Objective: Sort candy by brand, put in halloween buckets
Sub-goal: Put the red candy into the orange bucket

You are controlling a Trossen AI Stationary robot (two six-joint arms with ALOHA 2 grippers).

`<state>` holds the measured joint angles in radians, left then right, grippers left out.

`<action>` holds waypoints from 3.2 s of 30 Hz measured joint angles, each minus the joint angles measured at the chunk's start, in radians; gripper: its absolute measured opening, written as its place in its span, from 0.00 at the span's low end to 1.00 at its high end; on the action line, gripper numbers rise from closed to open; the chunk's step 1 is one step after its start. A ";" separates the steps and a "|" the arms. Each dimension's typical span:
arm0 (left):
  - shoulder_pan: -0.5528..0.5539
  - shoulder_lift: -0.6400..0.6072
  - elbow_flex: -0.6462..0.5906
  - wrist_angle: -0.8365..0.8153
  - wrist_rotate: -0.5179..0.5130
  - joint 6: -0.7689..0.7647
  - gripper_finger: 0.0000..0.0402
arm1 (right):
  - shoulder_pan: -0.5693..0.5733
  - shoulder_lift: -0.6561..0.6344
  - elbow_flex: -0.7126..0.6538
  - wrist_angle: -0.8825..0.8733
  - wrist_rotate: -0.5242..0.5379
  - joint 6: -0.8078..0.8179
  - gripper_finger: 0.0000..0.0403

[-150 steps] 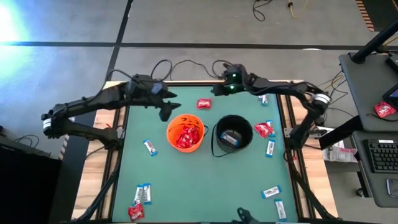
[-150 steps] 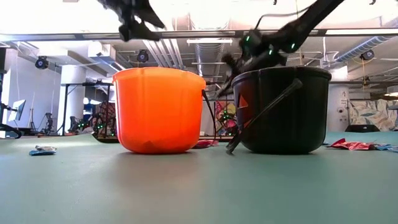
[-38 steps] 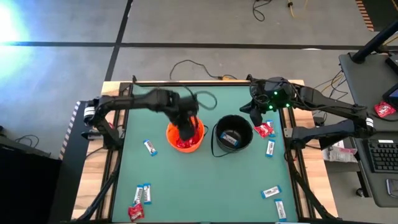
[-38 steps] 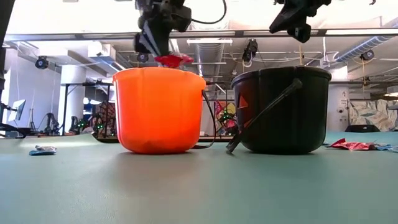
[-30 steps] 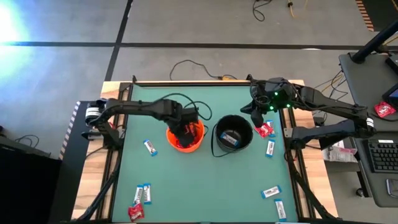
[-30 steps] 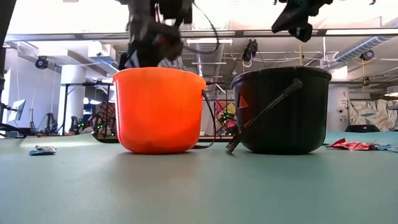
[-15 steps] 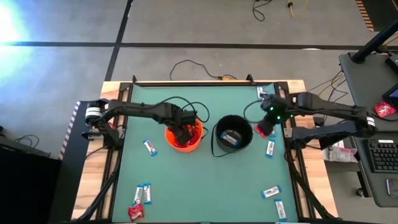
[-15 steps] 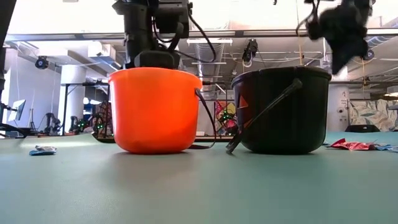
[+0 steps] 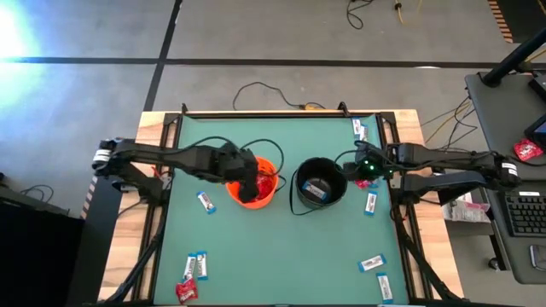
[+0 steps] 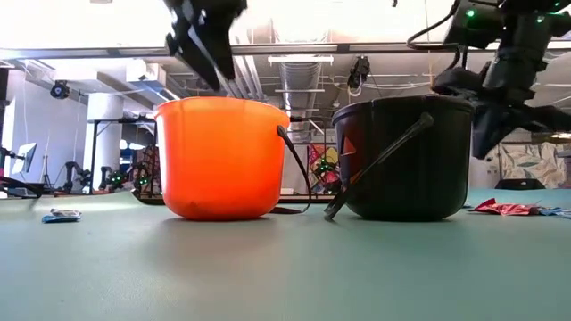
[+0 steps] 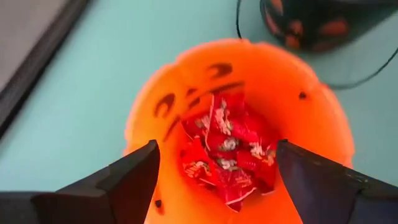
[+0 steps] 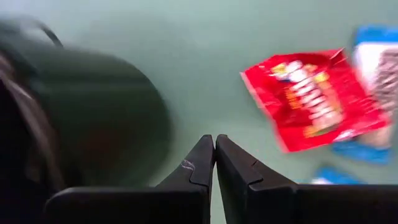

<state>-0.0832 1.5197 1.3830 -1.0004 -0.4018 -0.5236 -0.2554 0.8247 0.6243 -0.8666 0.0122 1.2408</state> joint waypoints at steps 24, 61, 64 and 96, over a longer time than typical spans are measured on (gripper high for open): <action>-0.106 -0.093 -0.002 0.014 -0.098 -0.015 0.71 | -0.024 0.158 -0.198 0.089 0.283 1.127 0.03; -0.455 -0.096 0.073 -0.015 -0.193 -0.046 0.71 | 0.639 0.463 -0.048 0.126 0.092 0.961 0.03; -0.516 -0.080 0.049 0.006 -0.189 -0.091 0.71 | 0.713 0.582 0.044 0.148 0.094 0.932 0.03; -0.675 0.375 -0.037 0.401 -0.080 -0.268 0.71 | 0.909 1.019 0.795 0.108 0.287 -0.357 0.03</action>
<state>-0.7586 1.8947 1.3457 -0.5989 -0.4814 -0.7920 0.6537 1.8442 1.4191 -0.7589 0.2993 0.8835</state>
